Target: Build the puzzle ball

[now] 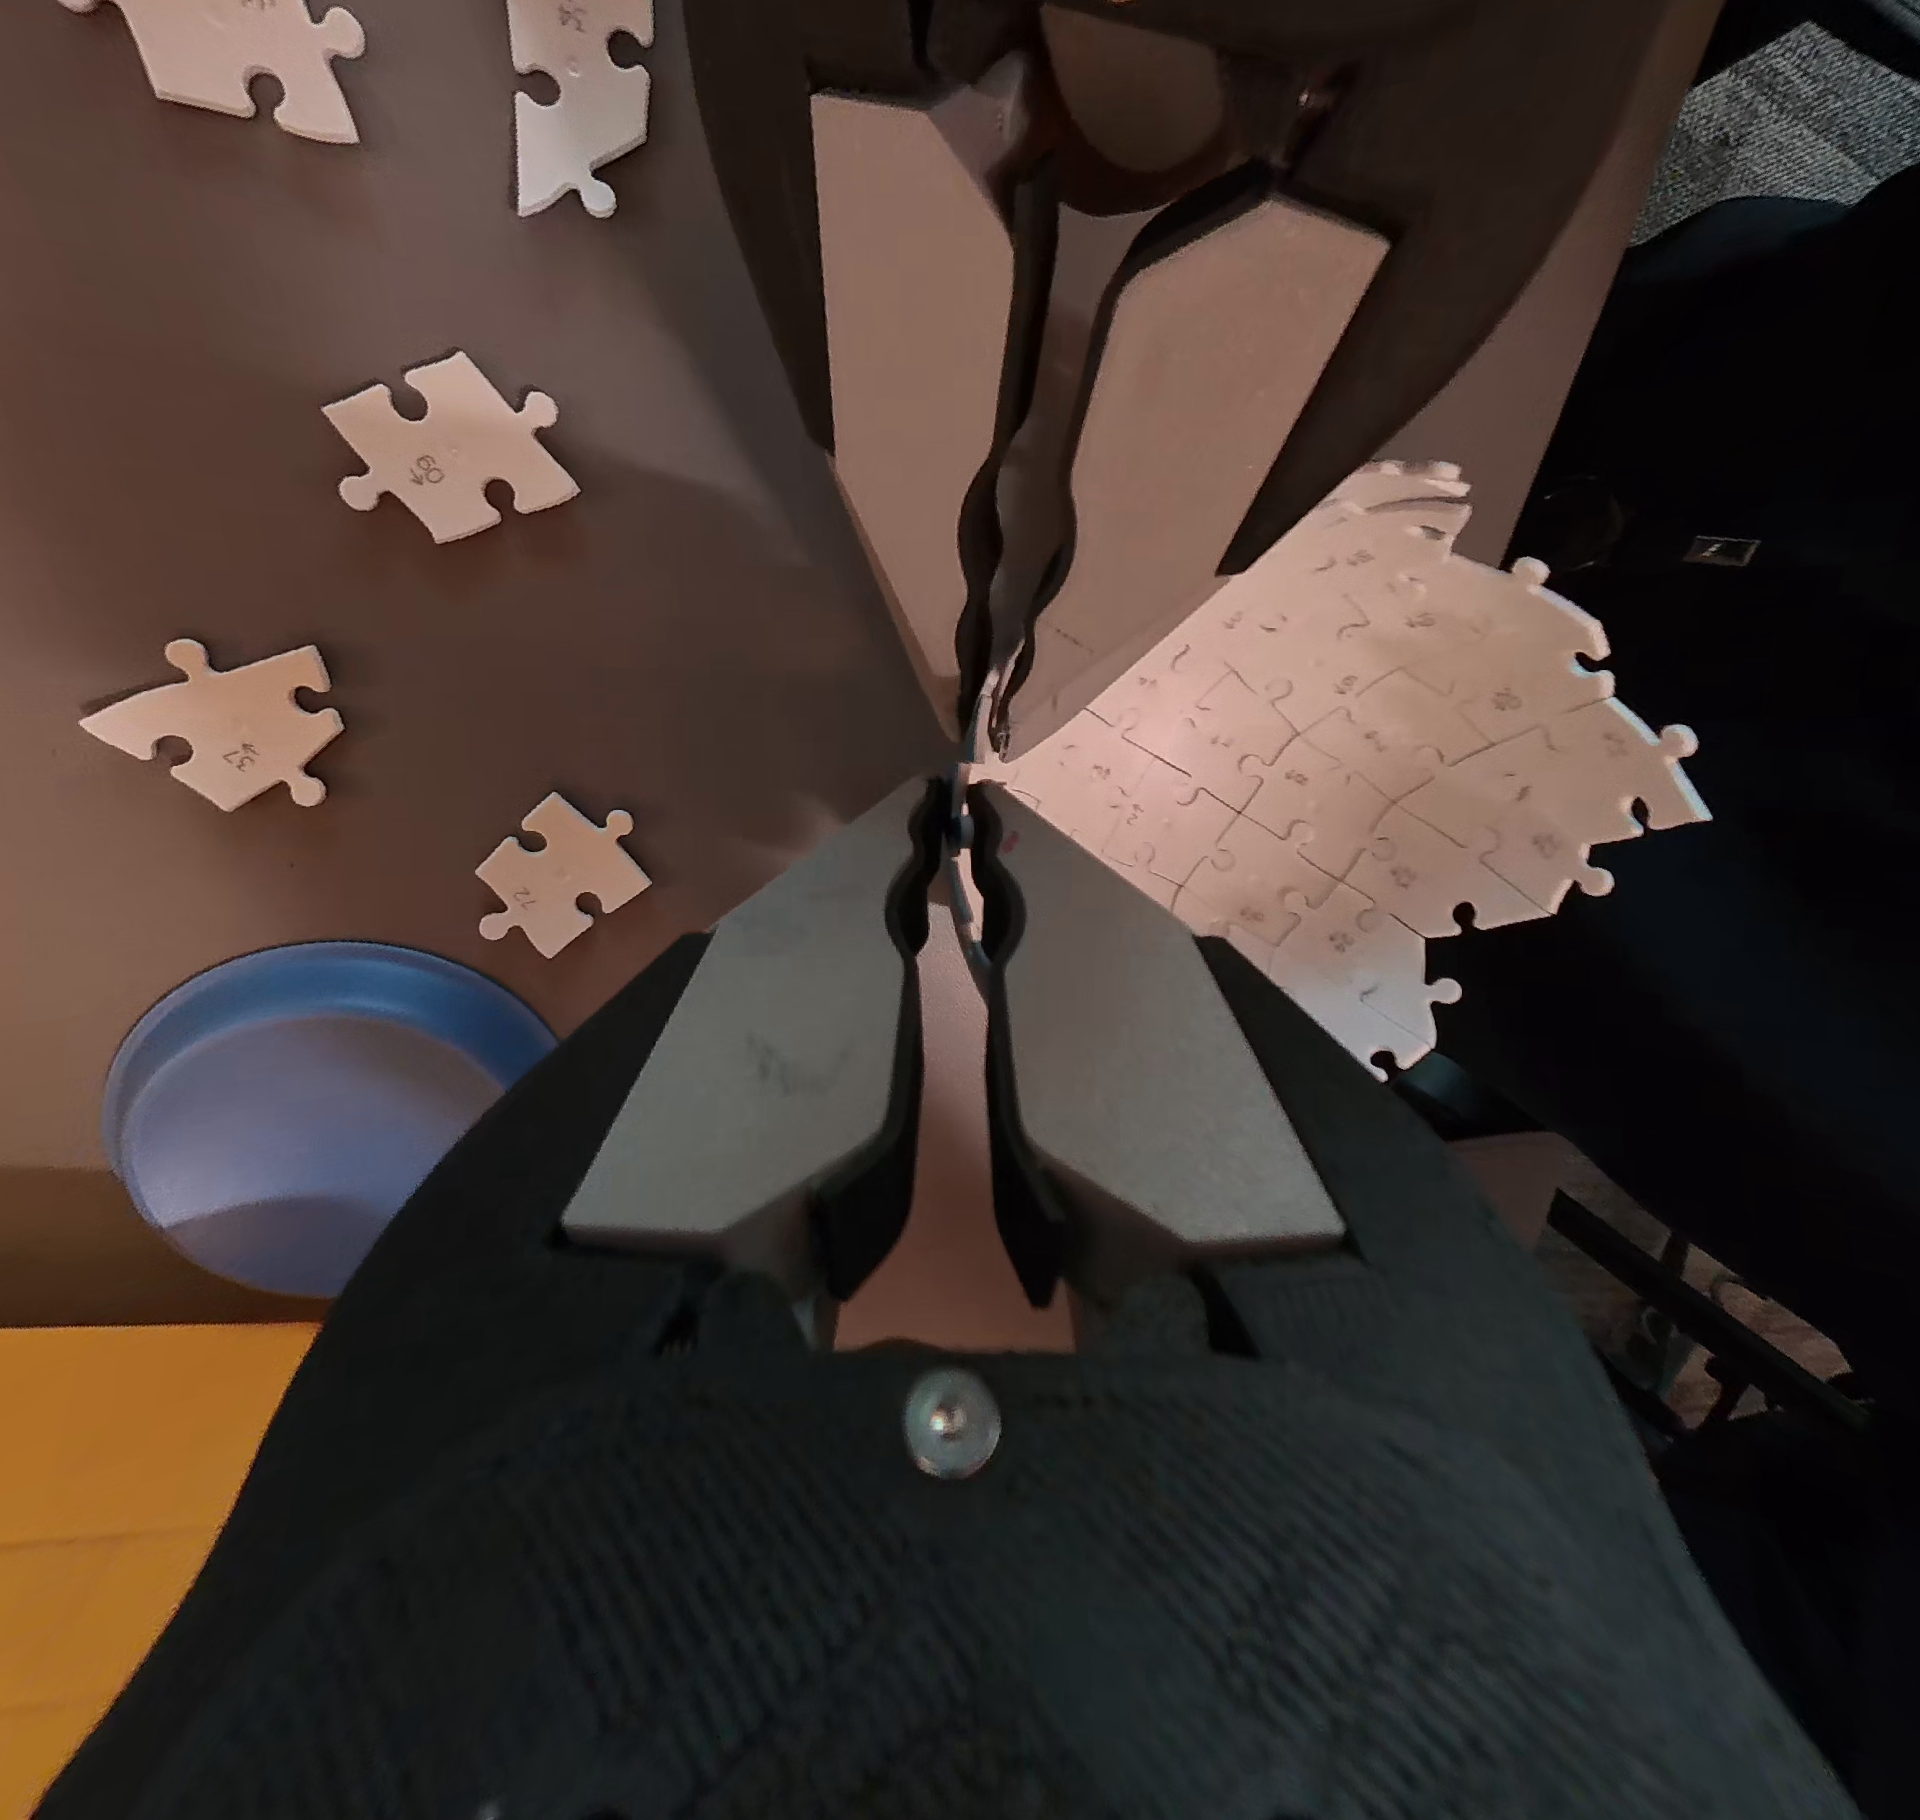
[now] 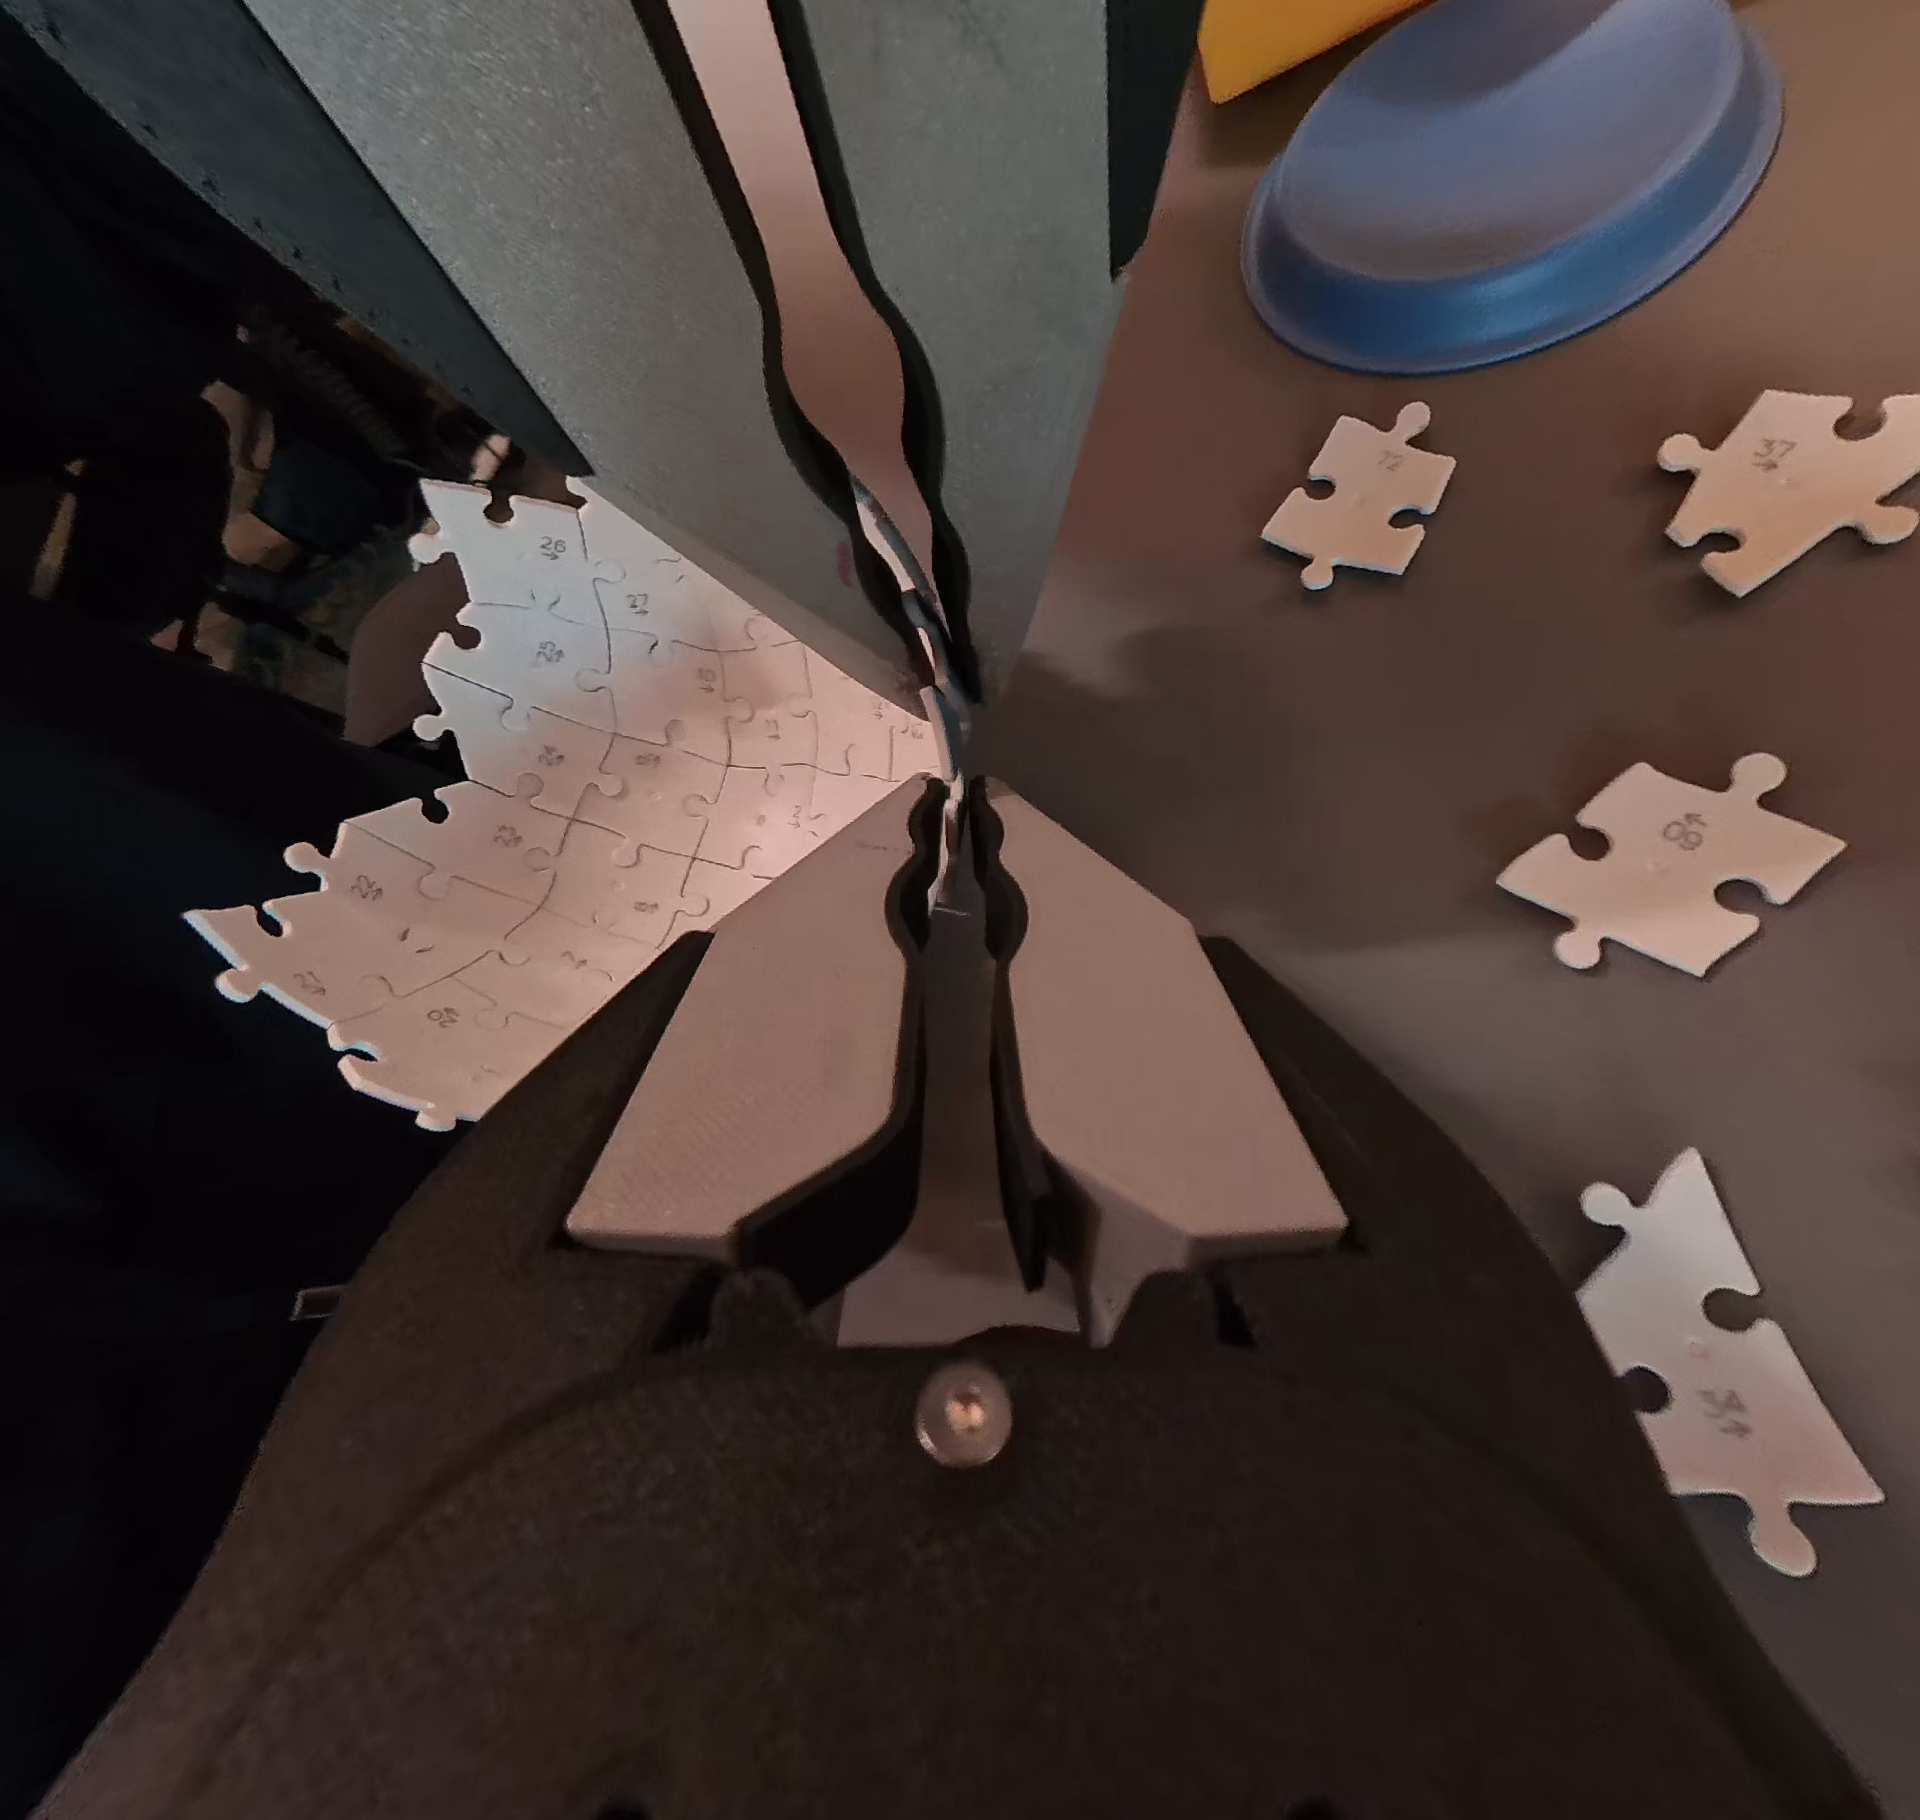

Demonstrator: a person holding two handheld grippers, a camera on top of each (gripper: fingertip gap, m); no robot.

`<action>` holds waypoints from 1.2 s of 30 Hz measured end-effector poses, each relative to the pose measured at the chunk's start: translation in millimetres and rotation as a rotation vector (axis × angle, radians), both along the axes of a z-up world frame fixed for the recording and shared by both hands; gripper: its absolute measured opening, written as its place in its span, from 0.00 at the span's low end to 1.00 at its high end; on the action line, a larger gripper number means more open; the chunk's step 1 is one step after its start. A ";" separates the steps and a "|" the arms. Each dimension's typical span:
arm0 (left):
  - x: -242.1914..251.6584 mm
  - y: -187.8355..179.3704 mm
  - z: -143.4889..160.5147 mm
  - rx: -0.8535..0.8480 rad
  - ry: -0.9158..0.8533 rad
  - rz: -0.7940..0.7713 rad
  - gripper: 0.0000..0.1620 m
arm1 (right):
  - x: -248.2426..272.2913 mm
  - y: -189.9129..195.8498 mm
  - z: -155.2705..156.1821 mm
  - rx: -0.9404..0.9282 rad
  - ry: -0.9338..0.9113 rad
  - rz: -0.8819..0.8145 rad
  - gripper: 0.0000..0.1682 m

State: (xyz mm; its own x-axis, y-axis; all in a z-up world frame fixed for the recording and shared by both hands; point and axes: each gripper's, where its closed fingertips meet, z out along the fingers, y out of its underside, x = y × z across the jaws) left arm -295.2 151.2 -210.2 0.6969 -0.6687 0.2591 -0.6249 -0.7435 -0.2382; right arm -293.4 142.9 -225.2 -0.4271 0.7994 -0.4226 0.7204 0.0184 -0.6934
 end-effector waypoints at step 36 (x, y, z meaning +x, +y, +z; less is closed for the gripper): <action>-5.4 -7.3 -0.4 -0.033 -0.005 0.064 0.01 | -0.9 3.0 8.3 -0.053 -0.015 -0.032 0.07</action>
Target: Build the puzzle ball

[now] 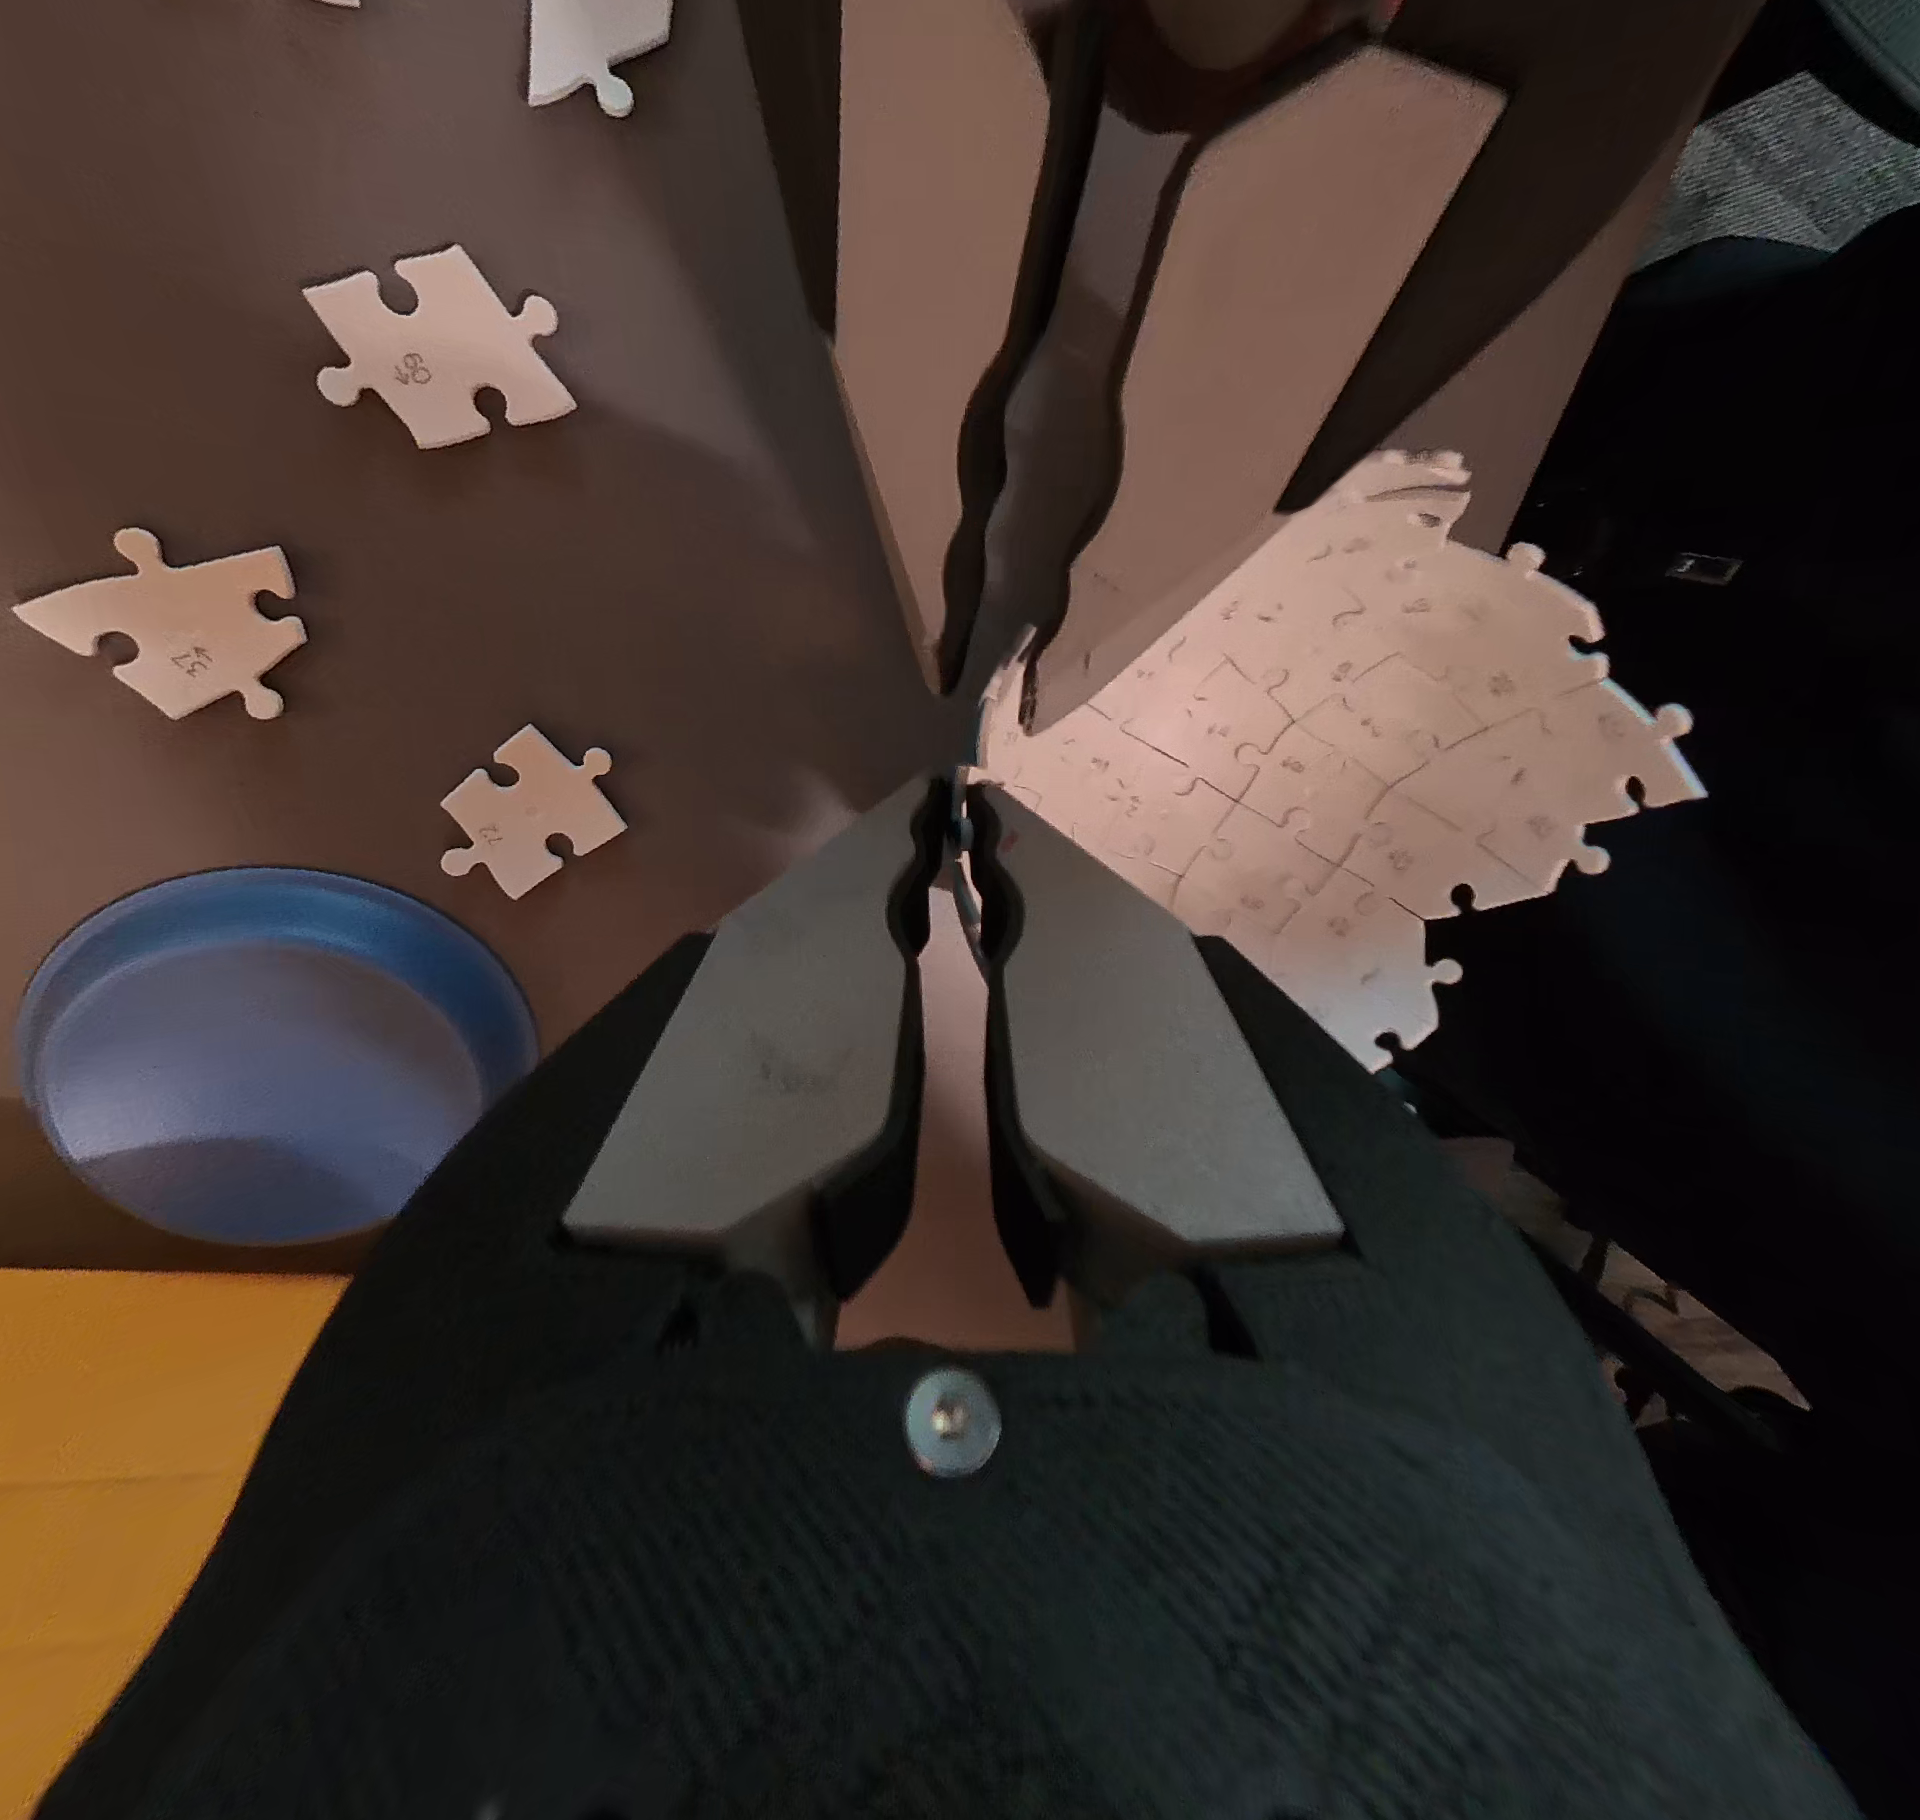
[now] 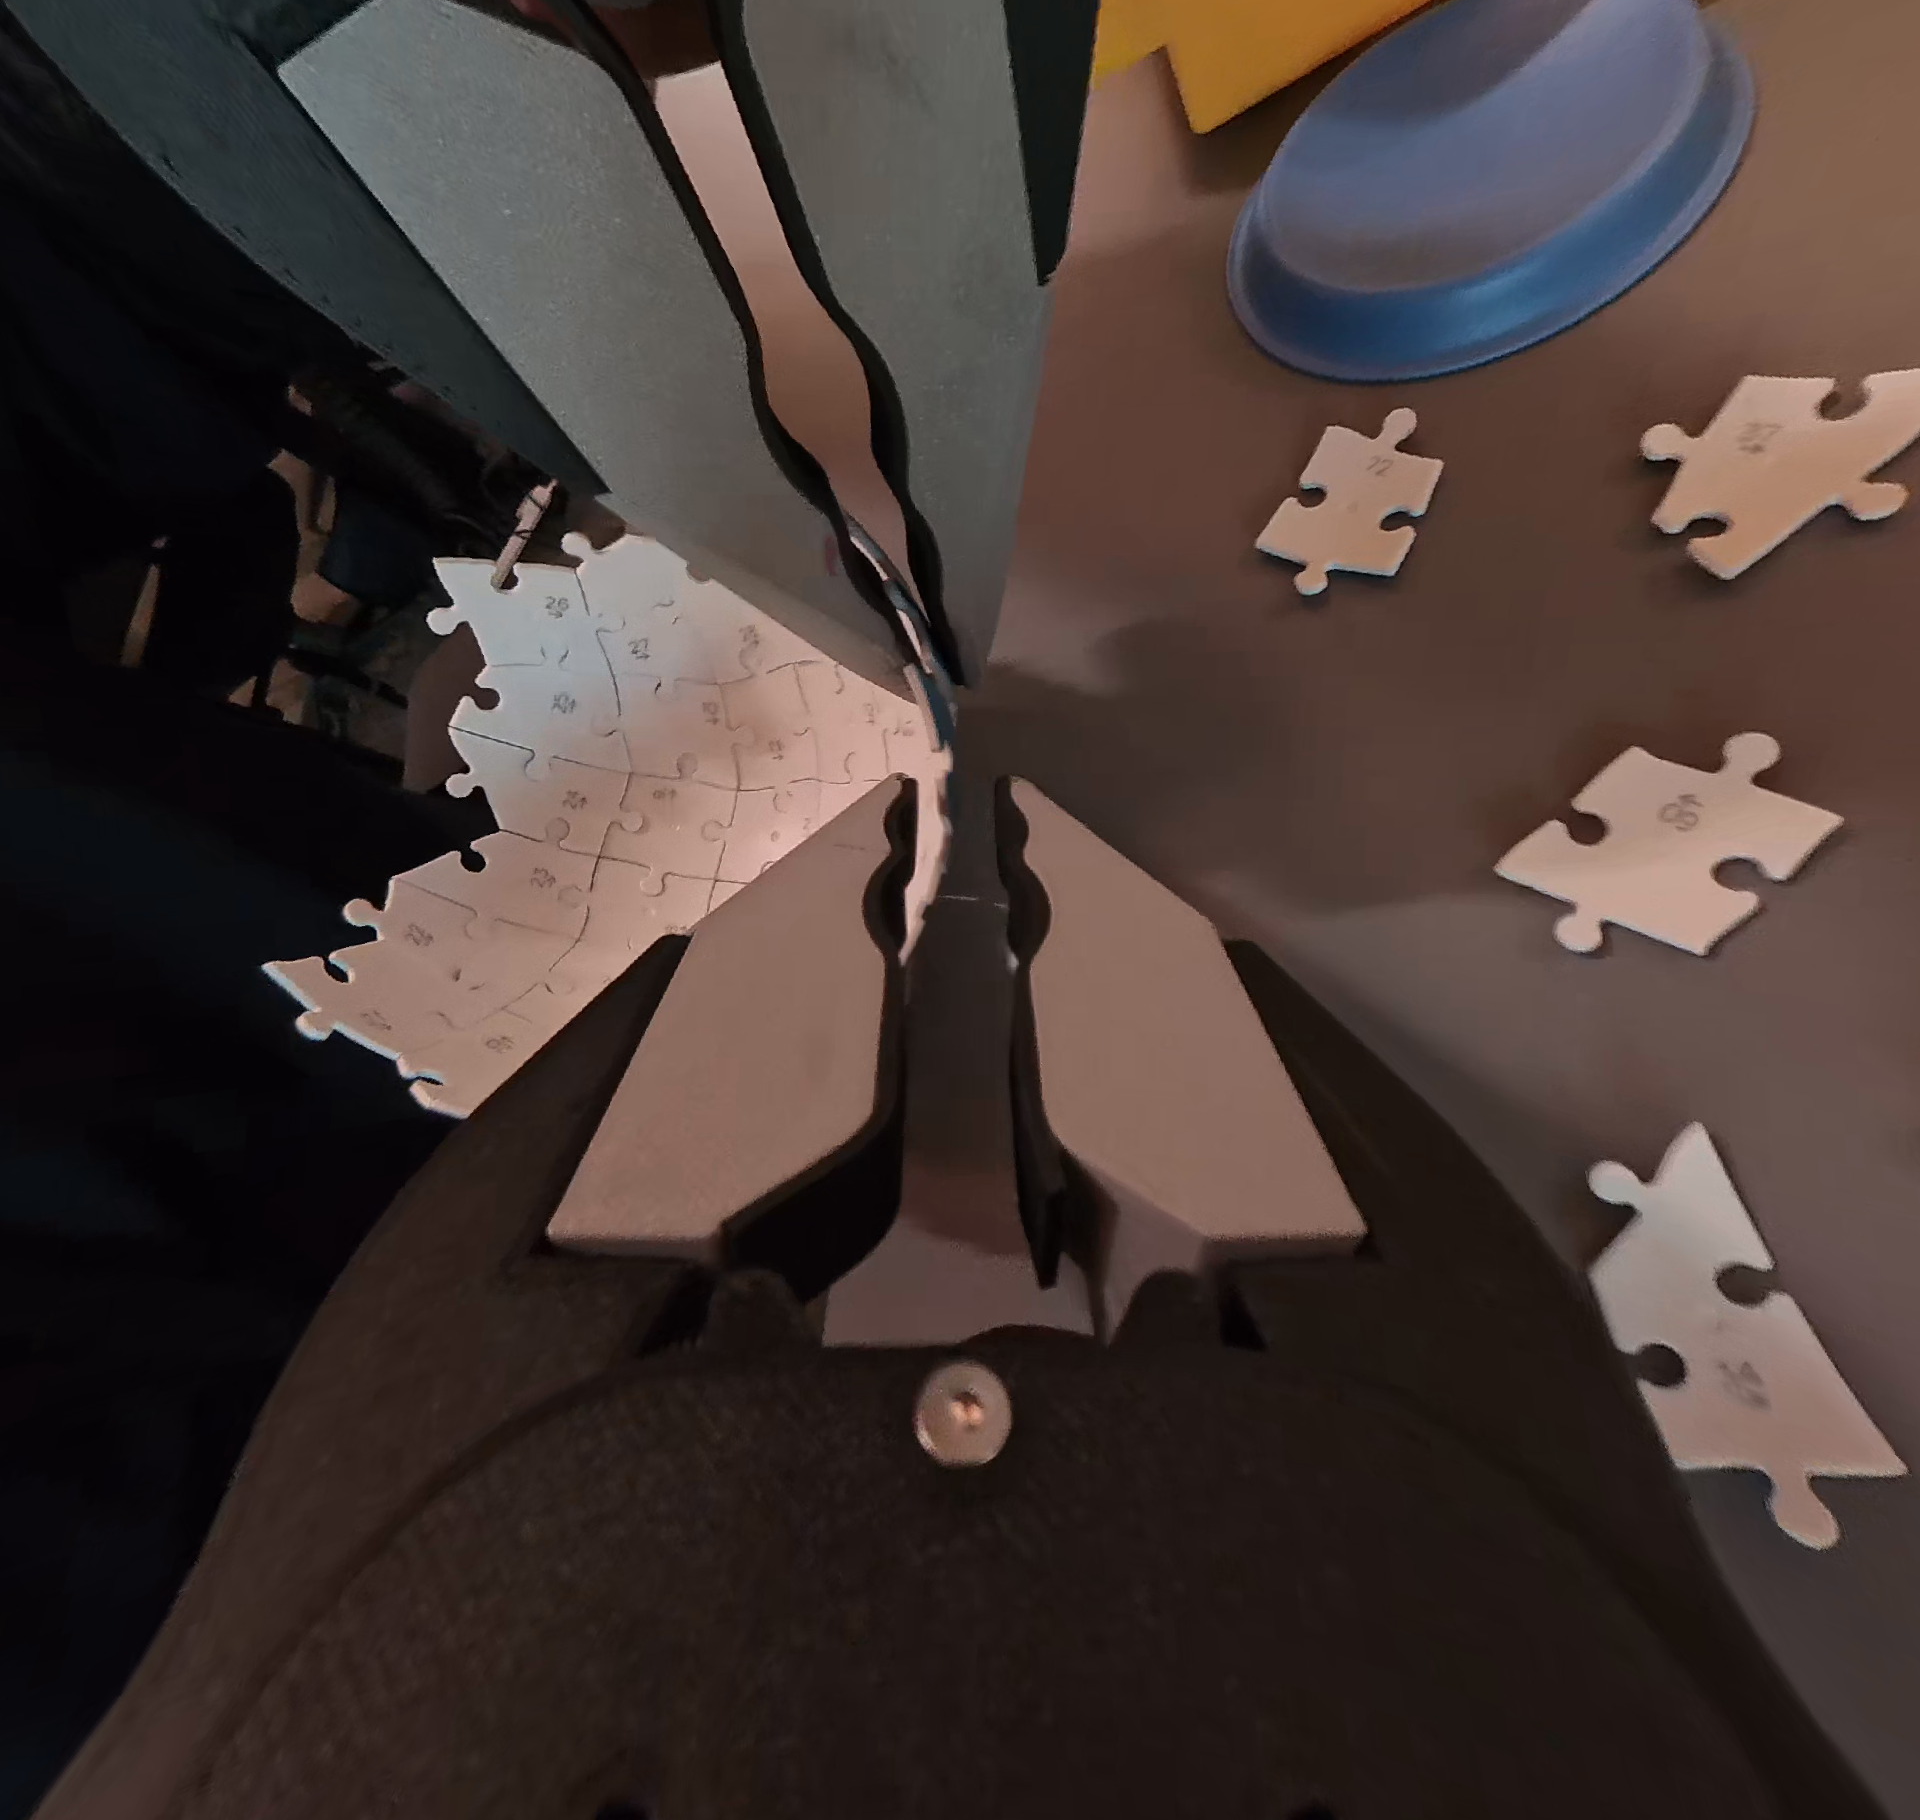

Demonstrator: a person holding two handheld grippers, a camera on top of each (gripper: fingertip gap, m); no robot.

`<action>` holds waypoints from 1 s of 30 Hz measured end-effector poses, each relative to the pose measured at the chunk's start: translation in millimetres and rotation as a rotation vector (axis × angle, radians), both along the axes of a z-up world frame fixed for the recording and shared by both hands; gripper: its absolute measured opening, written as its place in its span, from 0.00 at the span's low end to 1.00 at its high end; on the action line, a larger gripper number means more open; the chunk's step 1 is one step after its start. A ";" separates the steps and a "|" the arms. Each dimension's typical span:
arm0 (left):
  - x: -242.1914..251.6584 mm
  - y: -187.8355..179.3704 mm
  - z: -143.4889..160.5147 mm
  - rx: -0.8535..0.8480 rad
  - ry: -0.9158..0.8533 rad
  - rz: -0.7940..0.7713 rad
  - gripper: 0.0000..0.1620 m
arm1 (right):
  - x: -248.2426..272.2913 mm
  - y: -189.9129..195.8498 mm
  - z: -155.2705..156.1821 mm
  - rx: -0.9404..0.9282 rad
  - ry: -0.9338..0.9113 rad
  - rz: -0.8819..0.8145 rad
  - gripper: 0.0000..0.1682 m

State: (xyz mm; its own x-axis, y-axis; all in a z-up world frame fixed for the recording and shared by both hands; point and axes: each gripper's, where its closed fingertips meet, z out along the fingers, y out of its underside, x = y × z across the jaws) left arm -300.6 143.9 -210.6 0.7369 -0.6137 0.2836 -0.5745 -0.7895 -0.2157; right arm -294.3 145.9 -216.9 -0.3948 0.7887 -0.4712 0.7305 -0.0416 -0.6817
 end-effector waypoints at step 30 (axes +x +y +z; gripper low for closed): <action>5.6 -2.6 -0.7 -0.015 -0.019 -0.015 0.01 | -6.5 -8.8 3.7 0.093 0.133 0.071 0.00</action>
